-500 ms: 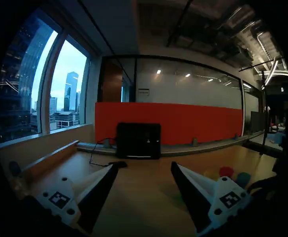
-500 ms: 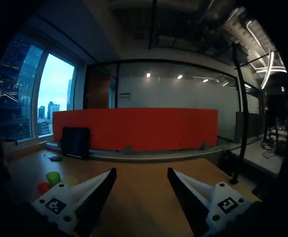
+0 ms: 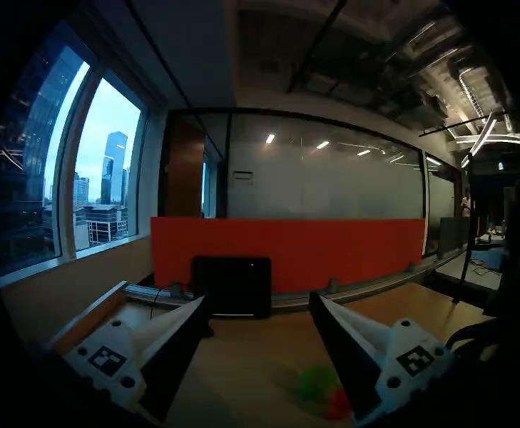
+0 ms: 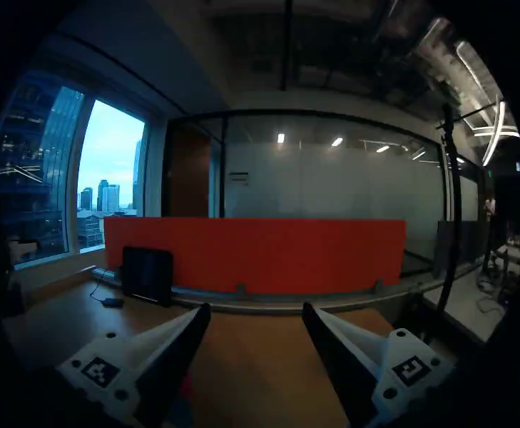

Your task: Pour water

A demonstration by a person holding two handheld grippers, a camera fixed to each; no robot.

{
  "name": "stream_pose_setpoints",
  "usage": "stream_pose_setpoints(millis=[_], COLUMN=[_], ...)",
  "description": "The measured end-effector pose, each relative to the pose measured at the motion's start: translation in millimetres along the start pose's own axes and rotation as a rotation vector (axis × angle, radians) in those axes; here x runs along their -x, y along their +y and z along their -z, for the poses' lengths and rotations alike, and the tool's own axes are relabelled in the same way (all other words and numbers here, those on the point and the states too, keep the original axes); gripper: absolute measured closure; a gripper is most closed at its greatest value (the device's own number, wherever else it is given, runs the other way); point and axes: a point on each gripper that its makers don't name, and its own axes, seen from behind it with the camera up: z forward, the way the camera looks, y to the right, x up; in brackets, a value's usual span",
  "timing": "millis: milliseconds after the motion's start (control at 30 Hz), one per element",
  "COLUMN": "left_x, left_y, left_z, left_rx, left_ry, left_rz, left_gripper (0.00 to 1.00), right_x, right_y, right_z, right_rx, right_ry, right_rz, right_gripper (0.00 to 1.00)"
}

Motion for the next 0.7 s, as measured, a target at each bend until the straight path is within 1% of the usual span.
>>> stream_pose_setpoints(millis=[100, 167, 367, 533, 700], left_x=[-10, -12, -13, -13, -14], left_y=[4.9, 9.5, 22.2, 36.5, 53.0], left_z=[-2.8, -4.2, -6.8, -7.0, -7.5], left_rx=[0.013, 0.028, 0.085, 0.151, 0.231], left_ry=[0.000, -0.008, -0.024, -0.034, -0.040], left_rz=[0.003, 0.004, -0.002, -0.005, 0.001], left_gripper=[0.01, 0.01, 0.01, 0.01, 0.01], right_x=[-14, -19, -16, -13, -16], right_y=[3, 3, -2, -17, -42], right_z=[-0.7, -0.6, -0.2, 3.3, 11.4], right_rx=[0.004, 0.001, -0.048, -0.136, -0.270], right_ry=[0.007, 0.012, -0.006, -0.019, -0.029], right_rz=[-0.010, -0.019, -0.016, -0.001, -0.011], right_gripper=[0.00, 0.00, 0.00, 0.00, 0.00])
